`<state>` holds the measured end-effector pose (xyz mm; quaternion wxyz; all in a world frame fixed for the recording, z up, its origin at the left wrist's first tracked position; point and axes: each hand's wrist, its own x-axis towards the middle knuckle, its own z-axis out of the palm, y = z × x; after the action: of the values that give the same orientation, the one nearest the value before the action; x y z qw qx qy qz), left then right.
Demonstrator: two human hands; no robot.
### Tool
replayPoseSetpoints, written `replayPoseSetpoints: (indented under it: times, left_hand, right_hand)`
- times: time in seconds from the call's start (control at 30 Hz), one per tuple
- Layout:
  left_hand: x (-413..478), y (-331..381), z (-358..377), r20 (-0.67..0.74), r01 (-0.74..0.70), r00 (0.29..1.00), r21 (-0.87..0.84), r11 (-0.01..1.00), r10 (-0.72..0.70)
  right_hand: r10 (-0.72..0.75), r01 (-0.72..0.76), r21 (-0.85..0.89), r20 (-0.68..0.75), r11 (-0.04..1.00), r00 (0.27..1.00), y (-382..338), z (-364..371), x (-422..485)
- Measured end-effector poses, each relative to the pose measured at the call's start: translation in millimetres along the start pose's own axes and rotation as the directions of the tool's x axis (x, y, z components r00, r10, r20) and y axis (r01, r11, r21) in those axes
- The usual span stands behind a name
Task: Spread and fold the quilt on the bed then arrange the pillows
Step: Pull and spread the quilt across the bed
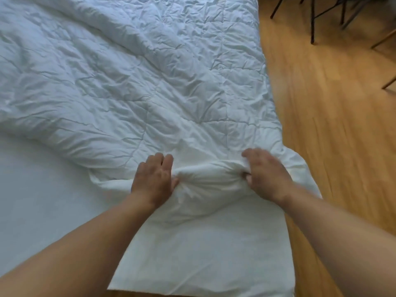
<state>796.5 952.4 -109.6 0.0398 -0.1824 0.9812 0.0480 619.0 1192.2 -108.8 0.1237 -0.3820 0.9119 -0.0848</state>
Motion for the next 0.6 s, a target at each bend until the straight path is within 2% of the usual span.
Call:
replayPoseSetpoints:
  times: [0.03,0.07,0.13,0.2,0.27,0.33,0.47,0.53,0.6]
  left_hand:
    - [-10,5,8,-0.132,-0.067,0.989,-0.022,0.998,0.063]
    - [-20,9,14,-0.173,-0.145,0.977,-0.092,0.985,0.127]
    - [-43,18,31,-0.048,-0.246,0.969,-0.205,0.947,0.241]
    - [-59,24,44,0.148,-0.251,0.951,-0.142,0.958,0.271]
    - [-59,24,50,0.282,-0.232,0.930,-0.050,0.971,0.237]
    - [-51,25,57,0.335,-0.205,0.922,-0.006,0.979,0.196]
    - [-26,20,81,0.237,-0.204,0.952,0.019,0.979,0.193]
    - [-9,18,87,0.124,-0.208,0.971,0.004,0.978,0.206]
    - [11,22,80,0.060,-0.136,0.989,-0.037,0.990,0.138]
  right_hand:
    - [-0.044,0.039,-0.032,-0.205,0.999,0.978,-1,10,-11]
    - [-0.100,0.086,-0.057,-0.337,0.995,0.936,-3,18,-22]
    - [-0.217,0.193,-0.103,-0.376,0.976,0.901,-5,35,-44]
    - [-0.234,0.212,-0.106,-0.283,0.972,0.930,-5,50,-60]
    - [-0.163,0.153,-0.106,-0.097,0.983,0.982,-4,61,-65]
    - [-0.106,0.115,-0.146,0.068,0.983,0.992,-7,68,-62]
    - [-0.088,0.120,-0.177,0.179,0.977,0.980,-11,80,-40]
    - [-0.082,0.112,-0.176,0.172,0.978,0.982,-11,85,-24]
    - [-0.083,0.105,-0.195,0.115,0.975,0.990,-12,89,-4]
